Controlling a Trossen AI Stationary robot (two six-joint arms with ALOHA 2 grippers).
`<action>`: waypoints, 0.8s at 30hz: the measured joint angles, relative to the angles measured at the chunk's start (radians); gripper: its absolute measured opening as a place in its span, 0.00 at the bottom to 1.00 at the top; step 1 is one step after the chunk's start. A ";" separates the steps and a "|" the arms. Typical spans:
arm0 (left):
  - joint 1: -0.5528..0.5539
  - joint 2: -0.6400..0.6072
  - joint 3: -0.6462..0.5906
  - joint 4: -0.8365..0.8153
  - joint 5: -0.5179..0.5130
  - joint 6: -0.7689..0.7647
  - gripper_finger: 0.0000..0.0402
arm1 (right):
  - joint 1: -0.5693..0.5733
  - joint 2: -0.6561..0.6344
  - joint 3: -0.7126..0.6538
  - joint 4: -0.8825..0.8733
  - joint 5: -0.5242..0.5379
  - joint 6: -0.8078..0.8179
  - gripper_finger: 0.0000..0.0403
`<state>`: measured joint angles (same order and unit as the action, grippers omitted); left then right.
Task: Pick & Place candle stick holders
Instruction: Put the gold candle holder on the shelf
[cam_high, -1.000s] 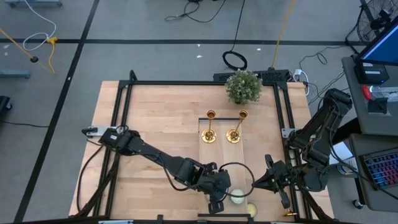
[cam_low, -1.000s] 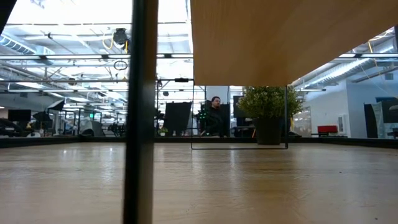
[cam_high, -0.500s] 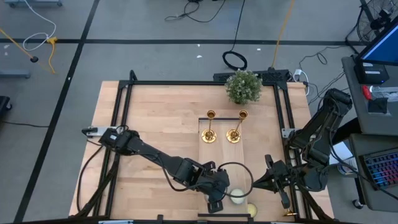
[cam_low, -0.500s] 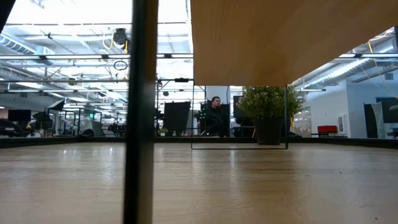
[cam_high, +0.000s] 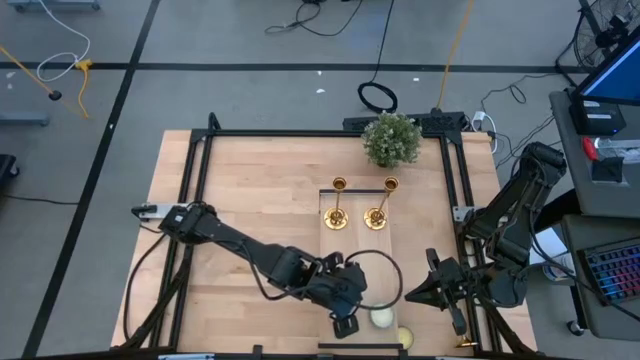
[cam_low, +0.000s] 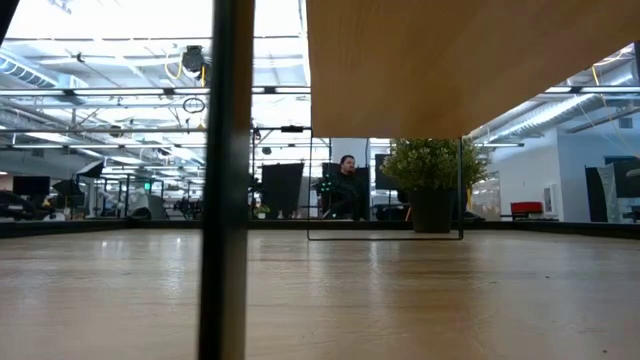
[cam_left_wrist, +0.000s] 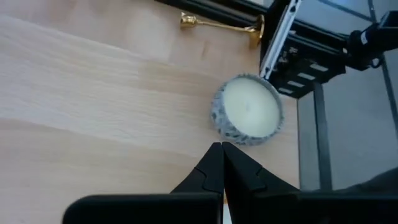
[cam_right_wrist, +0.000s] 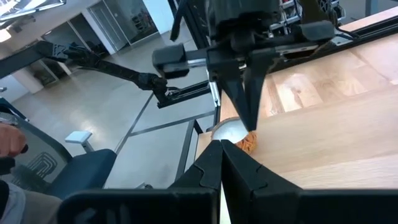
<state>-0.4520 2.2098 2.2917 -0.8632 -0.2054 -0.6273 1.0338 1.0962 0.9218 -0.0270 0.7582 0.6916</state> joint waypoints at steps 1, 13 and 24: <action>-0.002 -0.006 0.000 -0.004 0.001 -0.008 0.00 | 0.000 0.000 0.000 0.000 0.000 0.000 0.00; -0.001 -0.141 0.001 -0.186 -0.085 -0.056 0.00 | -0.039 0.000 0.000 0.000 0.004 -0.001 0.00; 0.051 -0.182 0.001 -0.470 -0.076 0.072 0.00 | -0.181 0.000 0.000 -0.014 -0.002 0.026 0.00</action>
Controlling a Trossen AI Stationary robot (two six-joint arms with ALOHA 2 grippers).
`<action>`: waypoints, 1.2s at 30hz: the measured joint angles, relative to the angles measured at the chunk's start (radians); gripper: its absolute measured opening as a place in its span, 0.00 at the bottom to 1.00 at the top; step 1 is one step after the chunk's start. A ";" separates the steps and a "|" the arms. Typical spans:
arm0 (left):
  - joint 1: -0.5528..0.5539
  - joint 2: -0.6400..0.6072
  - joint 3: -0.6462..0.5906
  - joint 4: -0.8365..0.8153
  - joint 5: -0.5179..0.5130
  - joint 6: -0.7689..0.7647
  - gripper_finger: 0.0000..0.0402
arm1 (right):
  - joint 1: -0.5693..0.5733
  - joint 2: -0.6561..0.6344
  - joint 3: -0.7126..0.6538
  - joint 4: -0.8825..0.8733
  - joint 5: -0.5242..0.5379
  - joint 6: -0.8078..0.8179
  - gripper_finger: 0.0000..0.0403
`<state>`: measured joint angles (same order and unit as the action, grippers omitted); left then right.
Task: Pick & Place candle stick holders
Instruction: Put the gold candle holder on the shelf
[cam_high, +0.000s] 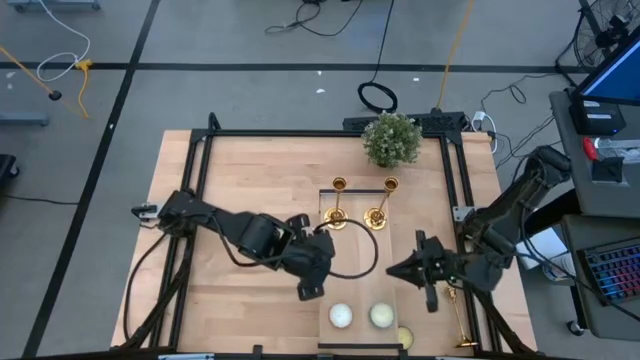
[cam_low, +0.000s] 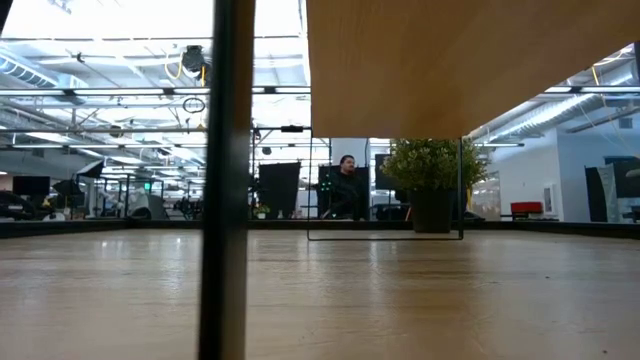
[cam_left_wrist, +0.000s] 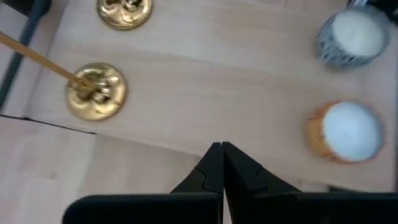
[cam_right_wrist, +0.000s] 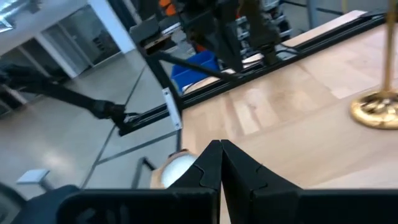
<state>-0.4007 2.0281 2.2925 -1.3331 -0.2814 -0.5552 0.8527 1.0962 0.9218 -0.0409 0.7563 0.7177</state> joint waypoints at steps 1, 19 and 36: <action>0.005 0.000 0.000 -0.014 -0.003 0.022 0.00 | -0.013 0.000 0.000 -0.003 0.000 0.000 0.00; 0.034 0.001 0.000 -0.219 -0.124 -0.074 0.00 | -0.191 0.000 0.000 -0.120 -0.093 0.134 0.00; 0.034 0.002 0.000 -0.238 -0.165 -0.203 0.00 | -0.259 -0.004 0.000 -0.377 -0.216 0.292 0.00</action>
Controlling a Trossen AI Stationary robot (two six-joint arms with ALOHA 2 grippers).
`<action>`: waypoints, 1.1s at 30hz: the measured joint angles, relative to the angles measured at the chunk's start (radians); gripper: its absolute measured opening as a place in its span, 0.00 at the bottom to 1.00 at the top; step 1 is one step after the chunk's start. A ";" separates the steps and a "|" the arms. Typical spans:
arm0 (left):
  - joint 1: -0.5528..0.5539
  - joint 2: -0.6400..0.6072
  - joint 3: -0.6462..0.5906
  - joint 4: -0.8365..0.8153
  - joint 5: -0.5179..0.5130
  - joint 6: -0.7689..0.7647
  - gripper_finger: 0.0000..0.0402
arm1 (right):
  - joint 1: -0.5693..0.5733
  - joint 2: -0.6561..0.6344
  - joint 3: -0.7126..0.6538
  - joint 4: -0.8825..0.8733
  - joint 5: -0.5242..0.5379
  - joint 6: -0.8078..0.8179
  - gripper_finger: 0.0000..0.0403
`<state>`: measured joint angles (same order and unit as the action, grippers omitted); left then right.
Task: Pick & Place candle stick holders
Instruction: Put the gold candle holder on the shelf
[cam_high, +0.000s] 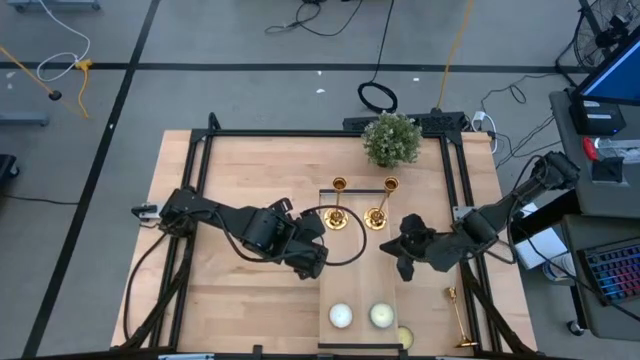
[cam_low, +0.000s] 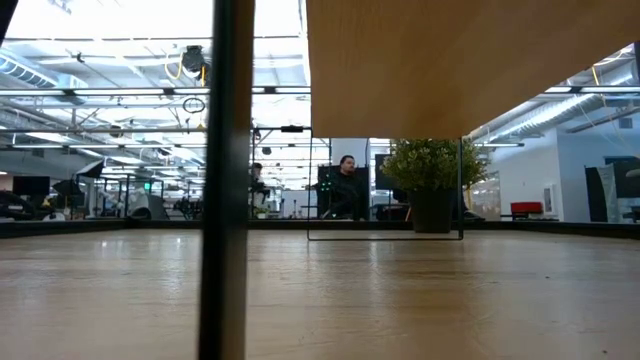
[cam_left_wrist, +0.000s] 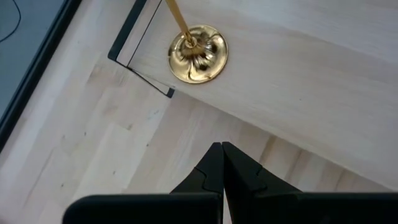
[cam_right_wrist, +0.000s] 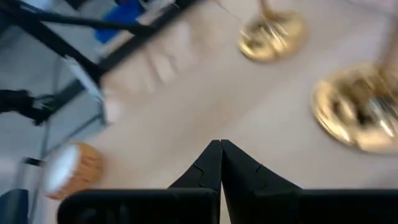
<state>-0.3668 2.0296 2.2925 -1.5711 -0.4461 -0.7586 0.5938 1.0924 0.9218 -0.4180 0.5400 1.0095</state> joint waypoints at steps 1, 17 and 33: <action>0.000 0.000 0.000 0.000 0.000 0.000 0.00 | 0.000 0.000 0.000 -0.045 -0.014 0.040 0.00; -0.038 0.000 0.000 0.000 -0.034 -0.013 0.00 | 0.020 -0.065 0.000 -0.625 -0.547 0.521 0.00; -0.061 0.000 0.000 0.000 -0.113 0.016 0.00 | 0.293 -0.060 0.000 -0.581 -0.773 0.977 0.00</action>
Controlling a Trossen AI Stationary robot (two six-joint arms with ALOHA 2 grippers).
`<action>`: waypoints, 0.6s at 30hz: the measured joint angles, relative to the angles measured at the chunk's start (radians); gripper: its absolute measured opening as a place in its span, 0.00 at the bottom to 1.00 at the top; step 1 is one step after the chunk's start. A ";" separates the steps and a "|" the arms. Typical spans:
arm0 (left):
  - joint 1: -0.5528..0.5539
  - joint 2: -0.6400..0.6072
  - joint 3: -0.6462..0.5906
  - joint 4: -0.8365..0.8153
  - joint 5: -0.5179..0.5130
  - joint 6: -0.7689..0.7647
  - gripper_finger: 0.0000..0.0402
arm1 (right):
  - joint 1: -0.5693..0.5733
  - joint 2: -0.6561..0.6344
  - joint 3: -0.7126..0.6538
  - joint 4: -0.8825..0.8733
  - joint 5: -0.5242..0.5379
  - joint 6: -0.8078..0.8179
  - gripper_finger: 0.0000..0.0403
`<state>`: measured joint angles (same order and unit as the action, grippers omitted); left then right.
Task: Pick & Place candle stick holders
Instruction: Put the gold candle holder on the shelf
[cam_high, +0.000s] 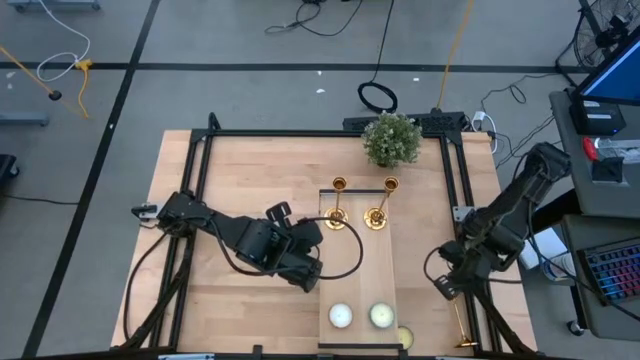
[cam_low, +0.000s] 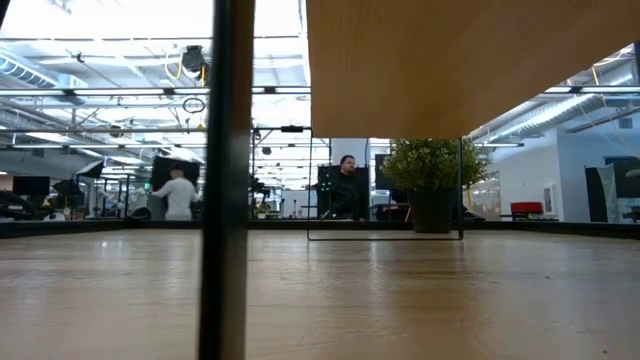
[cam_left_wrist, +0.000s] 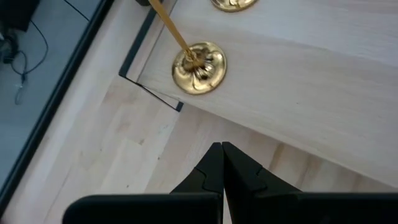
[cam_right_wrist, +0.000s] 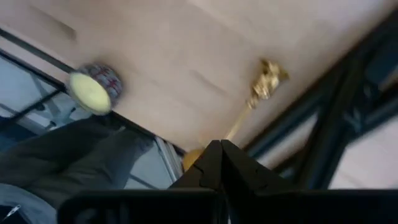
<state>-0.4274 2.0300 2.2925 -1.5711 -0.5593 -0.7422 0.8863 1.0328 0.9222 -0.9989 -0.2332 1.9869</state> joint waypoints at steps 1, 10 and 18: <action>0.000 0.000 0.000 0.000 -0.006 0.000 0.00 | 0.010 0.004 0.000 0.000 -0.015 0.019 0.00; 0.000 0.000 0.000 0.000 -0.038 0.014 0.00 | 0.077 0.051 0.000 -0.004 -0.058 -0.222 0.00; -0.001 0.000 0.000 0.000 -0.044 0.007 0.00 | 0.126 0.126 0.000 0.078 -0.059 -0.444 0.00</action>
<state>-0.4289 2.0300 2.2921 -1.5711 -0.6029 -0.7353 1.0119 1.1585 0.9222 -0.9214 -0.2924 1.5432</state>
